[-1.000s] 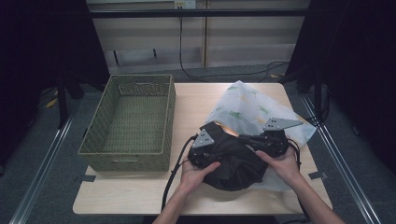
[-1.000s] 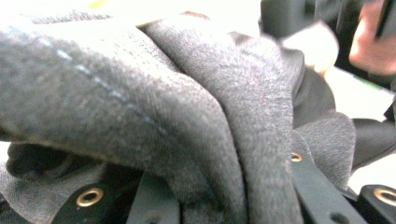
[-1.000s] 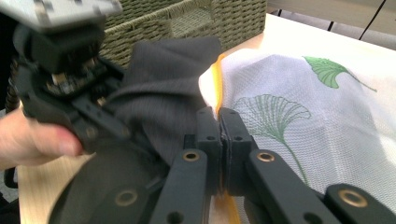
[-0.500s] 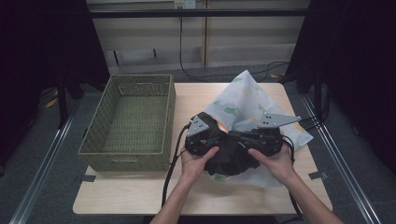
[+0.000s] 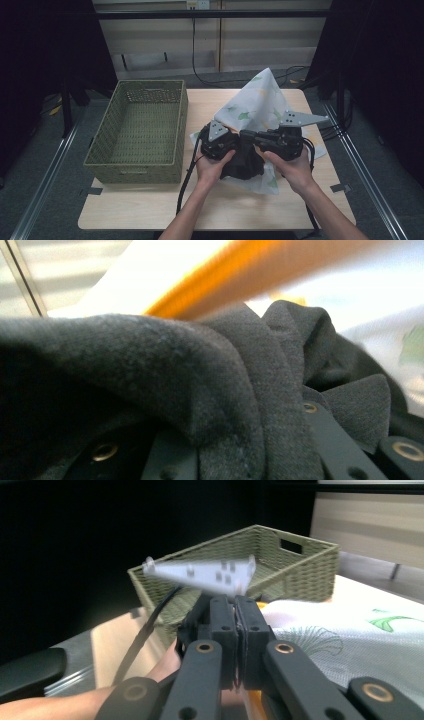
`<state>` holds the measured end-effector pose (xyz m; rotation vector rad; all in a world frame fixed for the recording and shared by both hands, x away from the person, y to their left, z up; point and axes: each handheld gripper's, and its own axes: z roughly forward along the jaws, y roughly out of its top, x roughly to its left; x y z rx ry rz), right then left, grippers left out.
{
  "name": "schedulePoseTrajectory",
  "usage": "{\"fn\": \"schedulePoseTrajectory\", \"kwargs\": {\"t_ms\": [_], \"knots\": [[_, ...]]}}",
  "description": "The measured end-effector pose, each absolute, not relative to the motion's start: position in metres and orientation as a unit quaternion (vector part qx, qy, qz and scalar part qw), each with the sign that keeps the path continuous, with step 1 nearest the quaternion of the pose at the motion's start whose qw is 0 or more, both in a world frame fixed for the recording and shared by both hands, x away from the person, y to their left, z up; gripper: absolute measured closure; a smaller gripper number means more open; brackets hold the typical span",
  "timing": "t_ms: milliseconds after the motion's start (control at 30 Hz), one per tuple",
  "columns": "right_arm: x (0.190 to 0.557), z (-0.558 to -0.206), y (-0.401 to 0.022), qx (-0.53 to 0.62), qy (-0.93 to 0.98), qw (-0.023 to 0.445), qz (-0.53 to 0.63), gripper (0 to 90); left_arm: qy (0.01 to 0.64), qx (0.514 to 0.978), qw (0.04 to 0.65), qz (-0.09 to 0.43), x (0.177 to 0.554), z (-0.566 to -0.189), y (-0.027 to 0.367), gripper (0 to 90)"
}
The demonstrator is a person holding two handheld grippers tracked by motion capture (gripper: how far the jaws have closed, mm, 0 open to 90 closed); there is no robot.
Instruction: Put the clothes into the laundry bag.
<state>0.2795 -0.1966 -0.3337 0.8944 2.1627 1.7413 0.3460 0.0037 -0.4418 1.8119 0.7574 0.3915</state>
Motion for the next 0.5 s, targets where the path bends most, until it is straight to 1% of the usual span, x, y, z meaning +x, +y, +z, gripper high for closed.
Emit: {"fn": "schedulePoseTrajectory", "kwargs": {"t_ms": [33,67,100,167,267,333,400,467,500], "knots": [[0.281,-0.336,-0.199,0.311,0.733,0.107,0.595,88.3,0.316,0.757,0.553,0.147,0.345,-0.442,0.008,75.4],[0.281,-0.336,-0.199,0.311,0.733,0.107,0.595,88.3,0.316,0.757,0.553,0.147,0.345,-0.442,0.008,75.4],[0.284,-0.344,-0.204,0.313,0.73,0.105,0.599,88.3,0.315,0.756,0.556,0.141,0.344,-0.439,0.011,75.4],[0.285,-0.35,-0.206,0.315,0.735,0.112,0.59,88.0,0.324,0.742,0.573,0.125,0.344,-0.434,0.017,75.4],[0.287,-0.362,-0.208,0.32,0.747,0.127,0.569,84.0,0.325,0.735,0.581,0.128,0.343,-0.427,0.024,75.5],[0.287,-0.37,-0.212,0.321,0.755,0.136,0.556,77.7,0.322,0.735,0.581,0.134,0.34,-0.423,0.025,75.6],[0.287,-0.377,-0.217,0.327,0.763,0.139,0.54,75.2,0.321,0.735,0.58,0.142,0.339,-0.422,0.025,75.6],[0.285,-0.384,-0.223,0.335,0.769,0.149,0.524,67.0,0.32,0.738,0.577,0.141,0.339,-0.422,0.026,75.6],[0.283,-0.387,-0.226,0.34,0.77,0.149,0.519,64.7,0.319,0.74,0.576,0.141,0.34,-0.422,0.027,75.6]]}}
